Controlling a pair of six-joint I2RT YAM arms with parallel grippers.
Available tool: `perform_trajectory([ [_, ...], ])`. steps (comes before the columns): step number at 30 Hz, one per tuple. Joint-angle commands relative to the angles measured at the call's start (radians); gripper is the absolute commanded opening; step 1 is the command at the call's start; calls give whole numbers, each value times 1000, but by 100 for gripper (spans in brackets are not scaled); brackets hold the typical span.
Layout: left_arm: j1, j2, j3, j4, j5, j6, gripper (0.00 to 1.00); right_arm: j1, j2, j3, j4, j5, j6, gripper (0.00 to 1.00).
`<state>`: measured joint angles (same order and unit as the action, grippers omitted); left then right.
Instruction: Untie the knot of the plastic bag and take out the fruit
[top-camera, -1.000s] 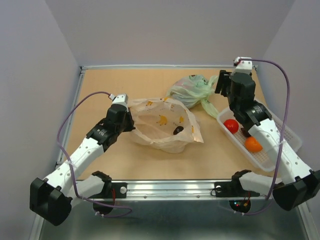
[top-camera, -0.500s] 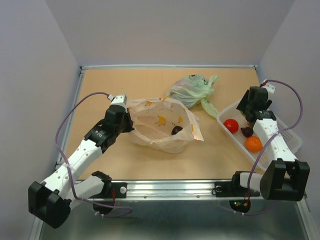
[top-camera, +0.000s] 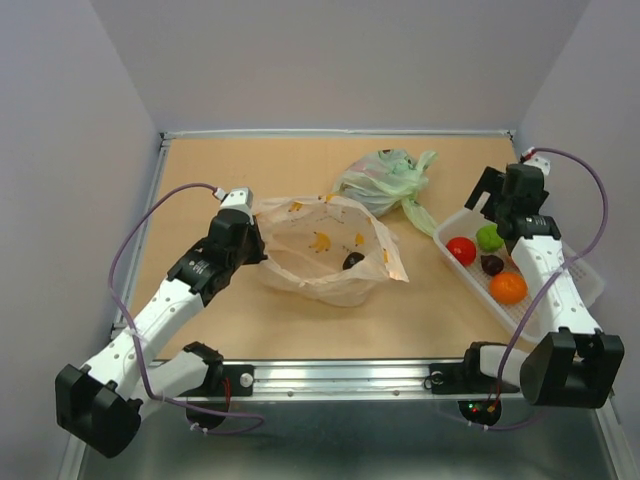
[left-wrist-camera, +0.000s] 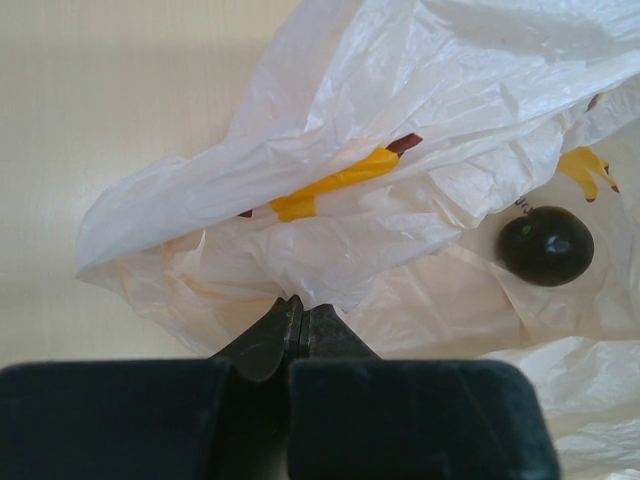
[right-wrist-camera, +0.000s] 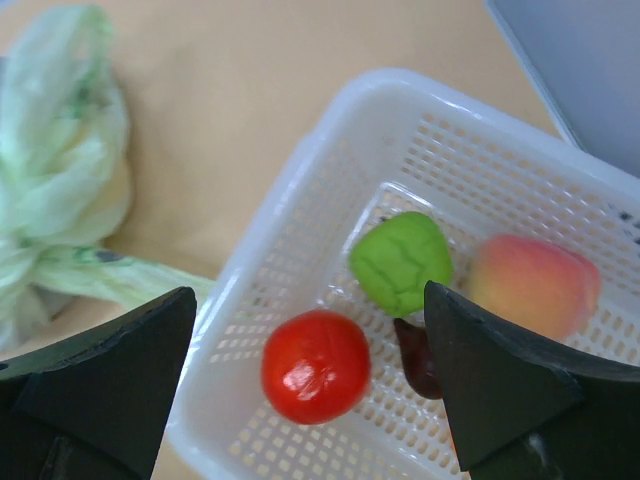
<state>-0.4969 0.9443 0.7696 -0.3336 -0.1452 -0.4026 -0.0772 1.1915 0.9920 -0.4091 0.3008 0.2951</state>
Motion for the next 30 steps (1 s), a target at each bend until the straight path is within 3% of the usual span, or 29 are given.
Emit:
perform_trajectory([
  [1,1,24,69,21,-31,27,0,34,-75,115,10,-207,-73,100],
  [6,1,59,103,27,-28,33,0,230,-105,194,3,-213,-114,99],
  [10,3,65,109,30,-27,33,0,407,-93,253,-2,-224,-139,93],
  [17,1,51,99,19,-31,30,0,911,45,390,-2,-131,-220,89],
  [20,3,44,94,15,-31,22,0,1055,155,441,3,-147,-258,89],
  [26,1,22,80,8,-30,7,0,1125,316,441,18,-209,-232,86],
  [30,3,7,70,4,-28,2,0,1125,368,398,36,-135,-202,81],
])
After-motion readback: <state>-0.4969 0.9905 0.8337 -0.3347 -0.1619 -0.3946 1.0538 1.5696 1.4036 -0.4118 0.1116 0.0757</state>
